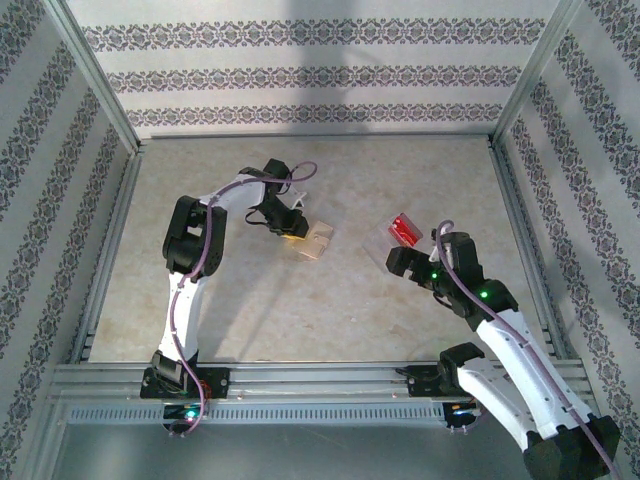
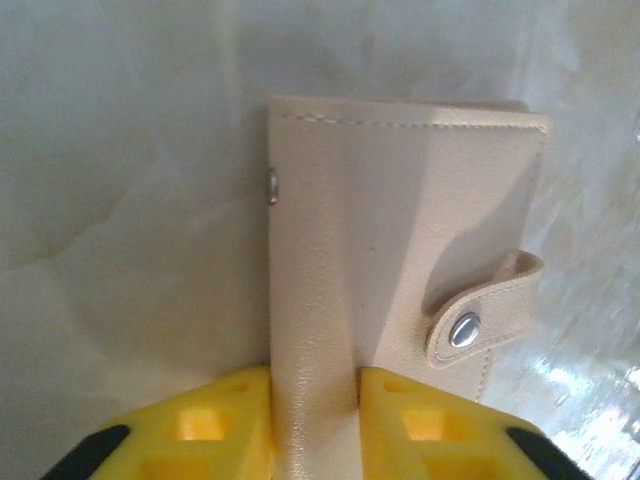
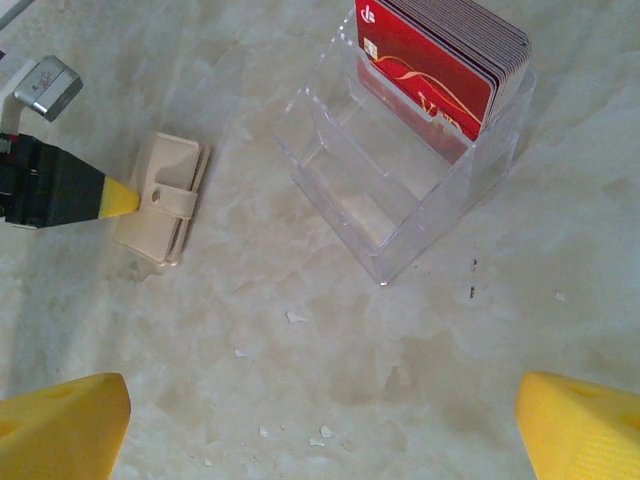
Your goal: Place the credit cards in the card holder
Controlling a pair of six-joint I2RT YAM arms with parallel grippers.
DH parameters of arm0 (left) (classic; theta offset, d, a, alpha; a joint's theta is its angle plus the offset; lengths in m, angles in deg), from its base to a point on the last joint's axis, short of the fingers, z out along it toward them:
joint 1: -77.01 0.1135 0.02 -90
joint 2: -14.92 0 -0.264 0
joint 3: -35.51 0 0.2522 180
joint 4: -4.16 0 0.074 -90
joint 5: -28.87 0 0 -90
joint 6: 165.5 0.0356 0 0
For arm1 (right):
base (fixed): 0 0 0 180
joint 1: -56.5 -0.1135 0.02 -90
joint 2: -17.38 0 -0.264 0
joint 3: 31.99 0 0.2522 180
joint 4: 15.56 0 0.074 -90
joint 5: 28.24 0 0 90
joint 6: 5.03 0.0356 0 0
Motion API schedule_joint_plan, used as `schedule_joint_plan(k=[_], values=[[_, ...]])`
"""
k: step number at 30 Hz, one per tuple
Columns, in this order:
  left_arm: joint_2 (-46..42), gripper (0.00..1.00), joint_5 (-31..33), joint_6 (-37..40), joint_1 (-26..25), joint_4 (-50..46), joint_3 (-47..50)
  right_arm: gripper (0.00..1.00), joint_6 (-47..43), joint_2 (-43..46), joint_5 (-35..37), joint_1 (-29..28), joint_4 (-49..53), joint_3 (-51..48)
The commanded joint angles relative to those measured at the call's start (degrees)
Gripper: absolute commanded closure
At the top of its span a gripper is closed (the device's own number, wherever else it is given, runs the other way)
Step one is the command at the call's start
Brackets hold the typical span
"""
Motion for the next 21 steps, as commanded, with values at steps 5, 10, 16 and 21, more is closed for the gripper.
schedule_joint_plan(k=[5,10,16,21], values=[[-3.1,0.93,2.1,-1.3,-1.2,-2.4,-0.2,0.04,2.4,-0.7,3.2,-4.5,1.5,0.1],[-8.0,0.98,3.7,-2.8,-1.1,-0.7,3.1,0.06,4.2,-2.3,6.9,-9.8,0.4,1.5],[-21.7,1.00,5.8,-7.4,-1.1,6.7,14.9,0.15,12.1,-10.0,11.8,-20.3,-3.3,6.7],[-32.6,1.00,4.2,-9.6,-1.1,16.0,27.0,0.18,15.8,-18.1,13.4,-27.1,-6.6,12.1]])
